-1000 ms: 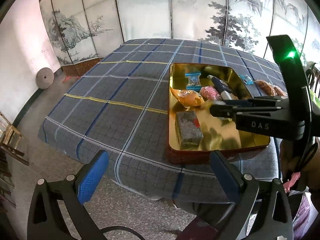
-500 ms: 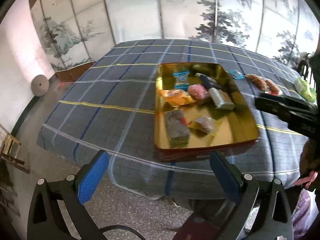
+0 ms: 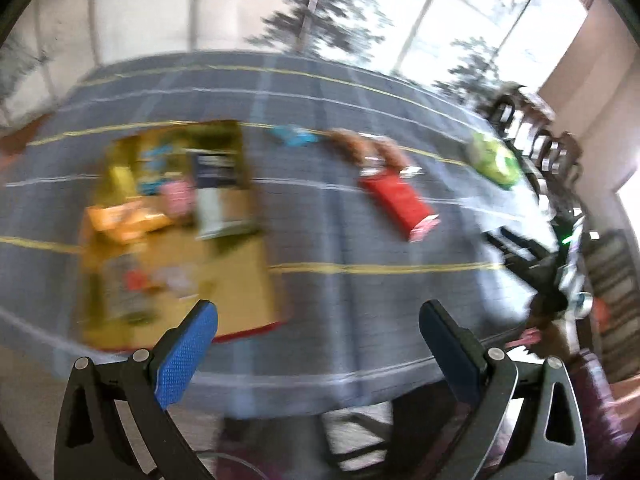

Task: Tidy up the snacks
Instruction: 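Move the left gripper toward the red printed packet, then grasp the red printed packet with the left gripper, then grasp the clear orange cracker bag with the right gripper while the left gripper holds the red packet, then lower the red packet into the gold tray and open the left gripper, then carry the orange cracker bag into the gold tray and open the right gripper, then move both grippers toward the blue candy and the peanut bag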

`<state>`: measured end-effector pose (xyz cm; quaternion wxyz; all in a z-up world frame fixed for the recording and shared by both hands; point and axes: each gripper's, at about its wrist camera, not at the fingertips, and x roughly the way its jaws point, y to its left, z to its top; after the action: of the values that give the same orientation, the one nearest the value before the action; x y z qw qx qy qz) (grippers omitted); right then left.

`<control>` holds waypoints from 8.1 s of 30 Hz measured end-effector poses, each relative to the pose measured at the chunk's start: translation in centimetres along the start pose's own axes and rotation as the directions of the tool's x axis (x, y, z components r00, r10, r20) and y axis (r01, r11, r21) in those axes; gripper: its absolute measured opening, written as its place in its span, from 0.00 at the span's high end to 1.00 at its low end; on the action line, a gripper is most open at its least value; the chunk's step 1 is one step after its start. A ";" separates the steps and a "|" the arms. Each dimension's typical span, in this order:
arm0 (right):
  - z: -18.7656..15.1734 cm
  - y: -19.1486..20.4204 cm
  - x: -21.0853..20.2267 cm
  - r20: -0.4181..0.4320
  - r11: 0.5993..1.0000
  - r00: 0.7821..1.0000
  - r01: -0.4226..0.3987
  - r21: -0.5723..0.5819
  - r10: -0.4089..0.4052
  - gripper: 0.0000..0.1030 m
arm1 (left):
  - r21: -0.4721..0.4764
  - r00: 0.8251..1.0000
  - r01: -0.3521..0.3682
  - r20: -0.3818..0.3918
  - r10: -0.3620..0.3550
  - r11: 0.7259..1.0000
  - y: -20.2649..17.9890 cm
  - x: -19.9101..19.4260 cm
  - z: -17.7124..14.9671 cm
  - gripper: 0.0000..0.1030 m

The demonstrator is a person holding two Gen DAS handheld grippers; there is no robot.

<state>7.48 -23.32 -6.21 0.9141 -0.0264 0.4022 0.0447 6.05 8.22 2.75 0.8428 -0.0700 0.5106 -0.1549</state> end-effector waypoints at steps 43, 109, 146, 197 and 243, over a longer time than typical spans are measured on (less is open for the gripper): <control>-1.1 -6.9 -0.9 0.157 0.948 0.959 -0.262 0.183 0.235 0.42 | -0.066 0.969 -0.176 -0.187 0.161 0.982 -11.1 16.6 5.0 0.59; 4.0 3.2 6.5 -0.040 0.992 0.992 -0.124 -0.007 0.123 0.63 | -0.129 0.962 -0.242 0.093 0.255 0.962 6.9 -2.5 -0.6 0.59; 3.9 3.1 6.5 -0.040 0.994 0.993 -0.112 -0.013 0.111 0.63 | -0.177 0.916 -0.345 0.149 0.372 0.922 8.6 -0.4 -0.2 0.30; 12.4 42.3 8.1 -0.199 0.798 0.926 -0.378 -0.470 0.322 0.63 | -0.228 0.892 -0.389 0.148 0.427 0.892 14.1 -5.1 -6.8 0.16; 6.9 10.3 4.2 0.009 0.998 1.000 -0.009 -0.054 0.010 0.39 | -0.003 0.966 -0.233 0.119 0.231 0.973 6.4 -2.4 0.9 0.16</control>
<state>14.26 -12.28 -4.78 0.9147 -0.0491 0.3966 0.0601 7.00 15.00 3.36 0.8844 -0.0140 0.4634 -0.0536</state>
